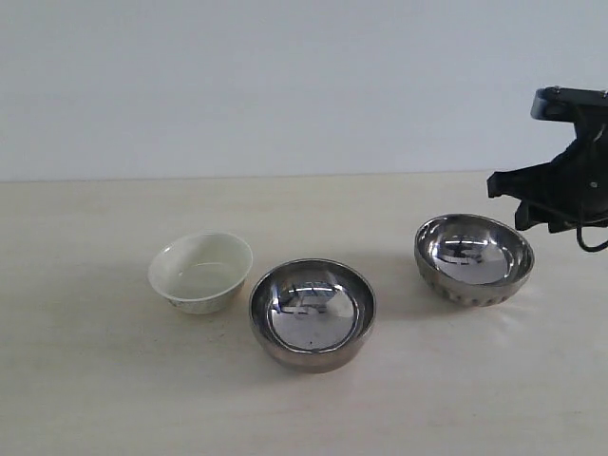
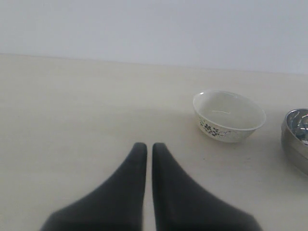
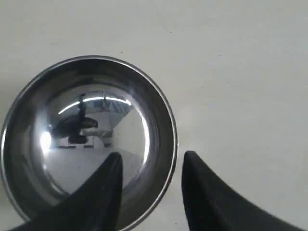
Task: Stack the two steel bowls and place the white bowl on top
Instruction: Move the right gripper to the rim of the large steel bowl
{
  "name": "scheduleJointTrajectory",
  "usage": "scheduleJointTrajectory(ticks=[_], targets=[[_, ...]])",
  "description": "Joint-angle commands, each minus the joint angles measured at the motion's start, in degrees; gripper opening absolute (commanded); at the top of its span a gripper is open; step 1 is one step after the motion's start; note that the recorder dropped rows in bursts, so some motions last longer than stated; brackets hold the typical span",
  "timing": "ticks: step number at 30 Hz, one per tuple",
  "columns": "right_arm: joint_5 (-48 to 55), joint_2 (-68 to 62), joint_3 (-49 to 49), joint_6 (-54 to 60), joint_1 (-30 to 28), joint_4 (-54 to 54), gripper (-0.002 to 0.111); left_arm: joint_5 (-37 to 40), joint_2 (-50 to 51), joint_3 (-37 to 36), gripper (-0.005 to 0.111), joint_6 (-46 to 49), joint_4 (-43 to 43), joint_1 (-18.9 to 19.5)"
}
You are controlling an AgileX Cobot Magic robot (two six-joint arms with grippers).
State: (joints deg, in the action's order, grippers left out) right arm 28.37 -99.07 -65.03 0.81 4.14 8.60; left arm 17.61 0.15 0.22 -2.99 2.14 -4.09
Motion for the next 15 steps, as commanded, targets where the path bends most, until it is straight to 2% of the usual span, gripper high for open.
scheduleJointTrajectory(ticks=[1,15], targets=[[-2.24,-4.43,-1.92,-0.34,-0.25,-0.20,0.035,-0.01,-0.15,-0.22,0.004,-0.05,-0.10,0.15],[-6.91,-12.32,-3.03,1.24,-0.25,-0.75,0.035,-0.01,-0.15,-0.22,0.004,-0.05,-0.10,0.15]])
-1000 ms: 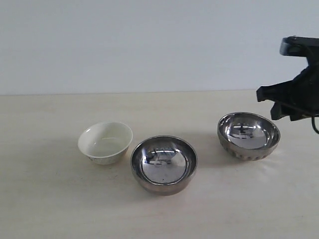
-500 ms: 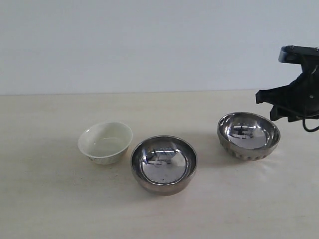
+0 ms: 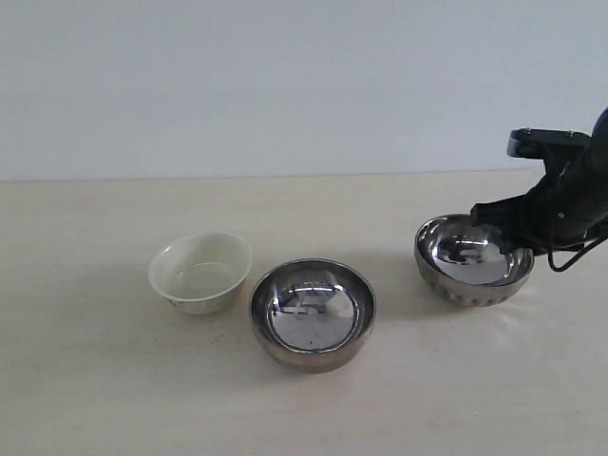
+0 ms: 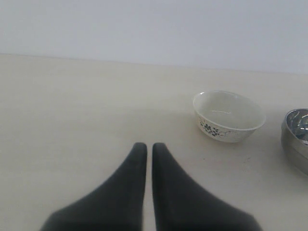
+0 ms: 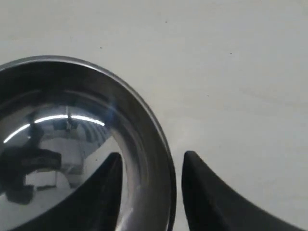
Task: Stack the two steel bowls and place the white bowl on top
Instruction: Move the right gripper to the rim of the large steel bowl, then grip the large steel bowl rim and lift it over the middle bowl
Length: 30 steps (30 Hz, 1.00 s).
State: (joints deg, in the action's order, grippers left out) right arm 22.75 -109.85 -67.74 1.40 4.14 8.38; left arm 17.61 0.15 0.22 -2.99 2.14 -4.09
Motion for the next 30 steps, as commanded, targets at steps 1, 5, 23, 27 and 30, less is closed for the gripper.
scheduleJointTrajectory(ticks=[1,5,23,27,30], targets=[[-1.45,-2.07,-0.31,0.65,-0.25,-0.53,0.035,-0.01,-0.15,-0.22,0.004,-0.05,-0.10,0.15],[-1.88,-3.43,-0.31,0.65,-0.25,-0.40,0.033,-0.01,-0.15,-0.22,0.004,-0.05,-0.10,0.15],[8.82,8.79,-0.31,0.65,-0.25,0.96,0.000,-0.01,-0.15,-0.22,0.004,-0.05,-0.10,0.15],[13.04,12.46,-0.31,4.42,-0.13,7.33,0.000,-0.01,-0.15,-0.22,0.004,-0.05,-0.10,0.15],[15.95,14.03,-0.21,13.09,0.47,19.17,0.000,-0.01,-0.15,-0.22,0.004,-0.05,-0.10,0.15]])
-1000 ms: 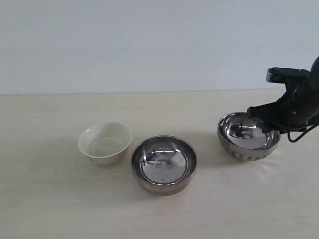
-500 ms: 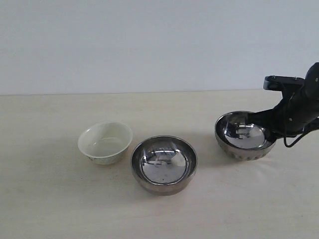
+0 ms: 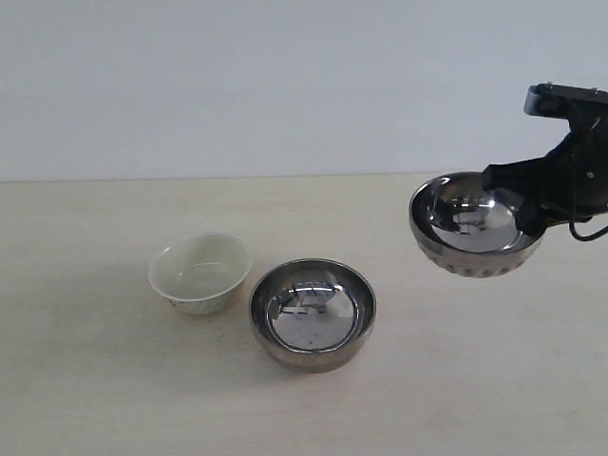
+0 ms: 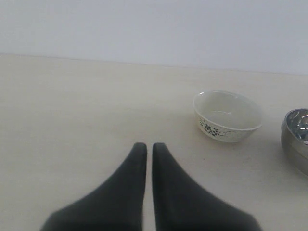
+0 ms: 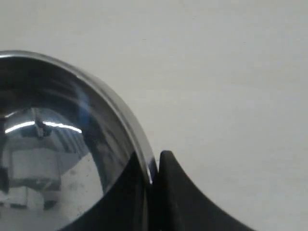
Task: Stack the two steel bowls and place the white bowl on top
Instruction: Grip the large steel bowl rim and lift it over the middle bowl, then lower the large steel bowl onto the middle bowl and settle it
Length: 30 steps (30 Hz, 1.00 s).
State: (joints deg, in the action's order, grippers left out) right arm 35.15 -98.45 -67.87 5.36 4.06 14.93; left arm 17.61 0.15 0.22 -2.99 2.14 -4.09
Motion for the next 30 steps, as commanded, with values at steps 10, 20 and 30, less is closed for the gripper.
scheduleJointTrajectory(ticks=[10,20,30], targets=[[-1.26,2.93,1.25,10.55,12.77,19.06,0.000,-0.01,-0.15,-0.22,0.004,-0.05,-0.10,0.15],[-3.55,2.93,1.62,7.54,20.62,19.06,0.000,-0.01,-0.15,-0.22,0.004,-0.05,-0.10,0.15],[-5.36,2.71,5.24,7.14,21.21,18.75,0.000,-0.01,-0.15,-0.22,0.004,-0.05,-0.10,0.15]])
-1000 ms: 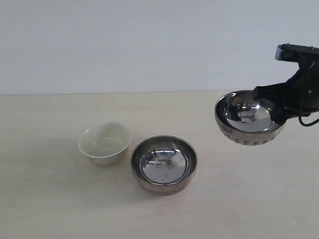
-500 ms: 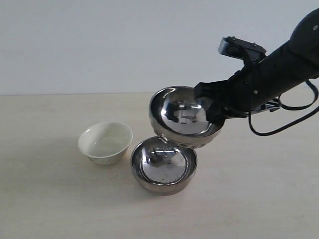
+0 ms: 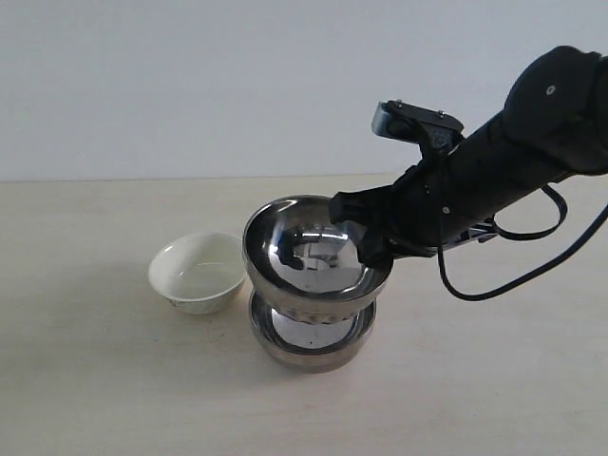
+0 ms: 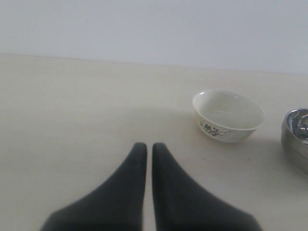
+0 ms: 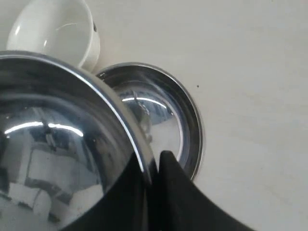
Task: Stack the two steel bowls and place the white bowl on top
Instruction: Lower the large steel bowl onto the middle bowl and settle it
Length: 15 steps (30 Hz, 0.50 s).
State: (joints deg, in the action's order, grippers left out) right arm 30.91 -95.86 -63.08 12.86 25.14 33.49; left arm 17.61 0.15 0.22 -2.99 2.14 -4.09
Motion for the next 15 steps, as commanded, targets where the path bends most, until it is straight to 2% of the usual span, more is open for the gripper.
scheduleJointTrajectory(ticks=[1,15], targets=[[-1.01,-0.09,0.44,-0.37,0.14,0.33,0.000,-0.01,-0.15,-0.22,0.004,-0.05,-0.10,0.15],[-4.72,-6.39,0.44,0.10,0.14,0.43,0.000,-0.01,-0.15,-0.22,0.004,-0.05,-0.10,0.15]])
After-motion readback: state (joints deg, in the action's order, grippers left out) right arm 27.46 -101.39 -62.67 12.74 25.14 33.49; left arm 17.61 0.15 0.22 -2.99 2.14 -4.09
